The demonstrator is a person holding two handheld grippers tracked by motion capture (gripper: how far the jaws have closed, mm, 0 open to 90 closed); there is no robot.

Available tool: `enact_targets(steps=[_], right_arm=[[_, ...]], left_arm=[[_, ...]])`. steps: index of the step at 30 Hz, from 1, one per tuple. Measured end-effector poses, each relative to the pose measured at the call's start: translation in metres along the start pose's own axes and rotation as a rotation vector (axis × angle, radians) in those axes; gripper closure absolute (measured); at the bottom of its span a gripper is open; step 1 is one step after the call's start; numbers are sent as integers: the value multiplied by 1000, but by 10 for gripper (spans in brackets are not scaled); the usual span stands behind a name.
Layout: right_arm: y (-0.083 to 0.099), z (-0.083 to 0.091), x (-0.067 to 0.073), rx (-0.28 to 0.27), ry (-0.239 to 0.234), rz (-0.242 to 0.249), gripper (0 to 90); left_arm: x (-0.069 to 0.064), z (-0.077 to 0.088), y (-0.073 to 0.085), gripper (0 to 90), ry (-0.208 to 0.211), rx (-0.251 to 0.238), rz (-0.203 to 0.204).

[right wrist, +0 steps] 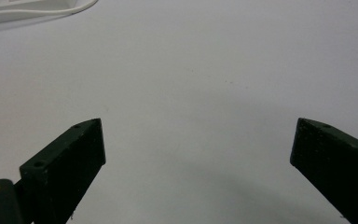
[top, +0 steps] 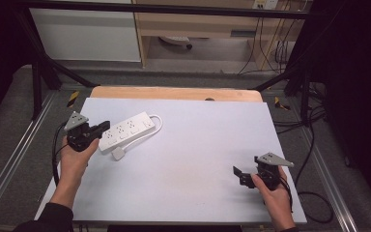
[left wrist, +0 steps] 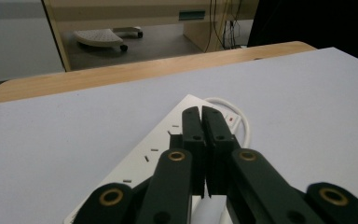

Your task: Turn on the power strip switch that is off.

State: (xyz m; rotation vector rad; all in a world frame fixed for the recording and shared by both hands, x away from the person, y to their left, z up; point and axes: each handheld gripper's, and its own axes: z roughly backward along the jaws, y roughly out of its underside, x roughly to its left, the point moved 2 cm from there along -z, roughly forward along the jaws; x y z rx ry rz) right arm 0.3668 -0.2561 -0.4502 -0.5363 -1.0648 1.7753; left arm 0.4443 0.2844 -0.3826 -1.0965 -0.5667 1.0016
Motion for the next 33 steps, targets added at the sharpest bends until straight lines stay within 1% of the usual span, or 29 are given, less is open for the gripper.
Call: enact_targets(steps=[6,12,17,20,23,28,33], right_arm=[[0,0,0,-1,0,1,35],[0,0,0,-2,0,2,36],[0,1,-1,-4,1,-1,36],[0,1,-1,-4,-1,-6,36],[0,1,-1,-5,-1,-7,36],[0,1,-1,-7,-1,-5,36],[0,1,-1,-8,1,-6,36]], left_arm=[[0,-4,4,898,0,23,-13],[1,-6,8,899,-2,38,-12],[1,-10,11,899,-1,59,-20],[0,-13,13,899,4,74,-20],[-2,-16,16,899,6,90,-32],[-3,-19,18,899,13,101,-31],[-3,-21,21,899,13,123,-43]])
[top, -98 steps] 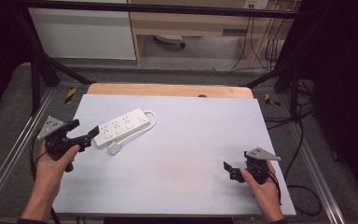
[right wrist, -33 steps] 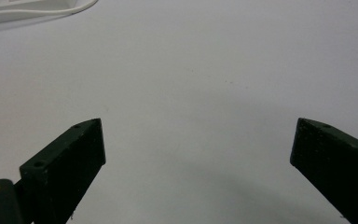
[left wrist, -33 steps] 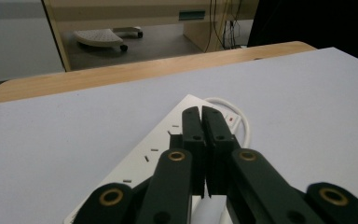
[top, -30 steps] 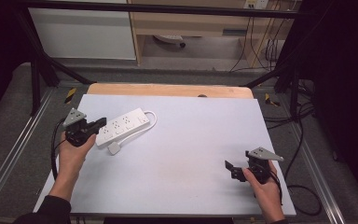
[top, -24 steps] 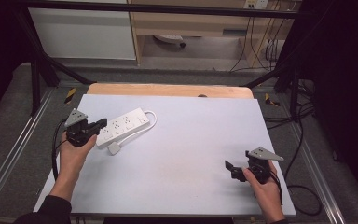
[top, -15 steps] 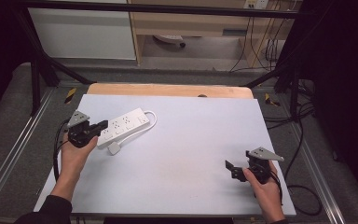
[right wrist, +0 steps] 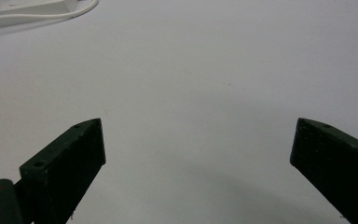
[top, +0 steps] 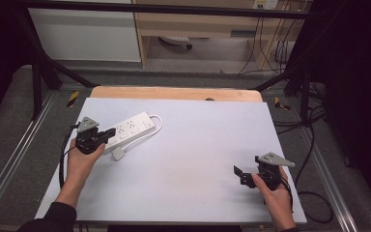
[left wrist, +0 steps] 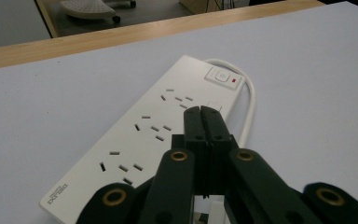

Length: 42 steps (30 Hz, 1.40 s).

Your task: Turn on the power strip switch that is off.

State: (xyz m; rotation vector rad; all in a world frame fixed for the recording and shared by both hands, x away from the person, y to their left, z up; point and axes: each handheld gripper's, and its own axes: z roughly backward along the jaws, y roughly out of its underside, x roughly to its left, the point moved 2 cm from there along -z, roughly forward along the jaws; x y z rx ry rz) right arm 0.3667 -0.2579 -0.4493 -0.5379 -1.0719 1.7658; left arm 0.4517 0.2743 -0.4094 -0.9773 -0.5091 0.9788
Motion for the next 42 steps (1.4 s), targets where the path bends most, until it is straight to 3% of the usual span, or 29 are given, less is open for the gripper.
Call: enact_targets(steps=[20,42], right_arm=[[0,0,0,-1,1,-2,36],[0,2,-2,-3,2,-6,36]], left_arm=[[-2,-9,7,900,-5,61,-45],[11,-23,17,900,-26,113,-37]])
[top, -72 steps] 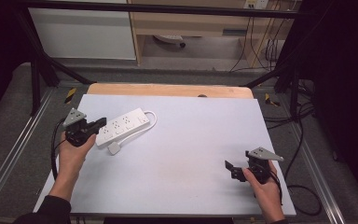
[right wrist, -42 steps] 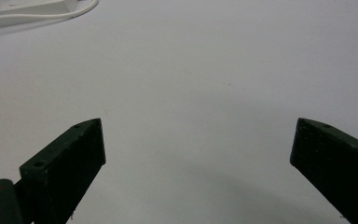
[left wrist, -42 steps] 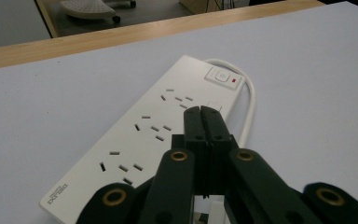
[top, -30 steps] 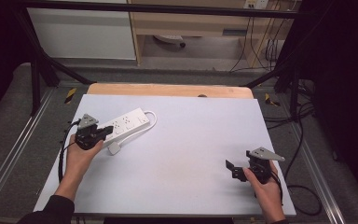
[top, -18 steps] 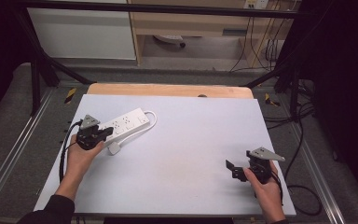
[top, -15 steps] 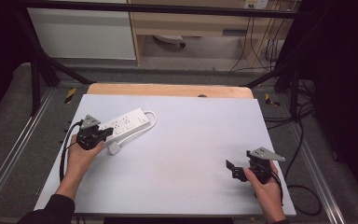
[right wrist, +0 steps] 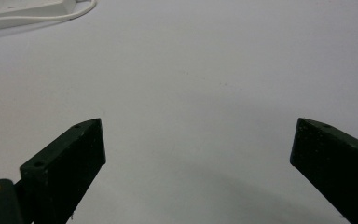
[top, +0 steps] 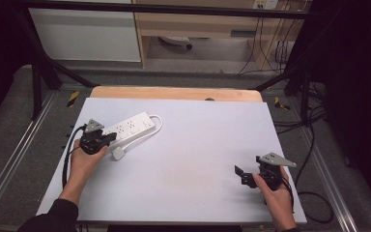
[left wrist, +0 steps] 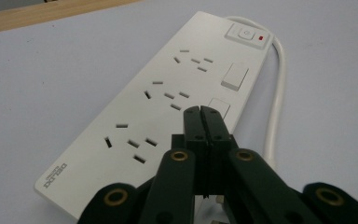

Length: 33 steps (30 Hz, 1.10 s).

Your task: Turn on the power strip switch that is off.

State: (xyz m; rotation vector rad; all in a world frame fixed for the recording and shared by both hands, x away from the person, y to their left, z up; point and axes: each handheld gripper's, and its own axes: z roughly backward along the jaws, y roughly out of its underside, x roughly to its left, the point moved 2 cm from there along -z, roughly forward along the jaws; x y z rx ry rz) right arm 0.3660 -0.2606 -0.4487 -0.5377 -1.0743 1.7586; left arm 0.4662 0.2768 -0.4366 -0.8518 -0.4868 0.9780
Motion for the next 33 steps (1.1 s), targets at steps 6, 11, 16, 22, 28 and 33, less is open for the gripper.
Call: enact_targets(steps=[6,11,16,22,28,33], right_arm=[[0,0,0,-1,0,0,36],[0,0,0,-2,0,0,36],[0,0,0,-3,1,0,36],[0,0,0,-3,1,-1,36],[0,1,0,-4,2,-1,36],[0,1,0,-5,2,1,36]], left_arm=[[1,-1,1,900,-3,8,-5],[1,-3,3,900,-7,14,-4],[1,-3,3,900,-7,18,-9],[0,-4,4,900,-7,21,-7],[2,-5,5,900,-9,24,-3],[1,-6,5,900,-7,26,-2]])
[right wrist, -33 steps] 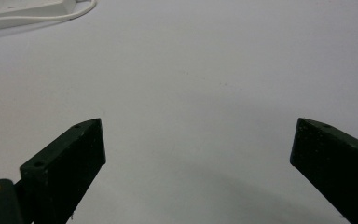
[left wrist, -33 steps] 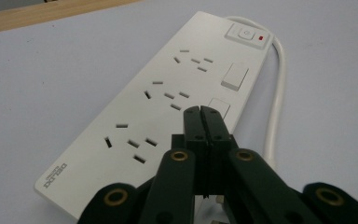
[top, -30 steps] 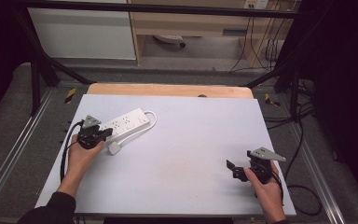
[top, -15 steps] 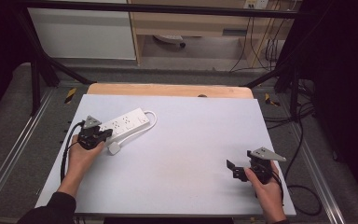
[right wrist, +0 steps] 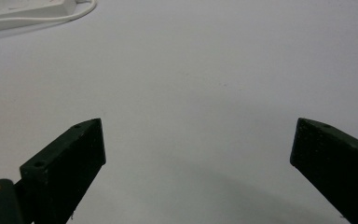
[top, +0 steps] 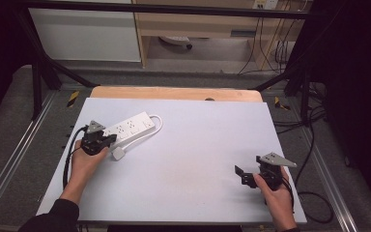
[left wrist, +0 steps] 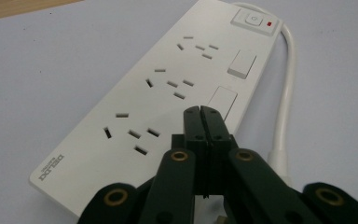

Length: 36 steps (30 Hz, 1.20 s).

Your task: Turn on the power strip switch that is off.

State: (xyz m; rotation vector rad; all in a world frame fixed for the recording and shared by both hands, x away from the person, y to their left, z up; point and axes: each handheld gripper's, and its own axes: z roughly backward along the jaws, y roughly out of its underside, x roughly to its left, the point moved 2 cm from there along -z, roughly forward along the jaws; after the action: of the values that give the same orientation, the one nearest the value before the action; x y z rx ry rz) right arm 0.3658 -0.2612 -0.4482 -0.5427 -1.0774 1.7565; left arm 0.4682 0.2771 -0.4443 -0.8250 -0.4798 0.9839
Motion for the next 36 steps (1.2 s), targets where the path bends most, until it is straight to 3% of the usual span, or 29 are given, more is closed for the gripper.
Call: enact_targets(steps=[35,36], right_arm=[[0,0,0,-2,1,0,36],[0,0,0,-1,0,-1,36]], left_arm=[[3,-3,1,900,23,-19,48],[3,-4,2,900,24,-1,49]])
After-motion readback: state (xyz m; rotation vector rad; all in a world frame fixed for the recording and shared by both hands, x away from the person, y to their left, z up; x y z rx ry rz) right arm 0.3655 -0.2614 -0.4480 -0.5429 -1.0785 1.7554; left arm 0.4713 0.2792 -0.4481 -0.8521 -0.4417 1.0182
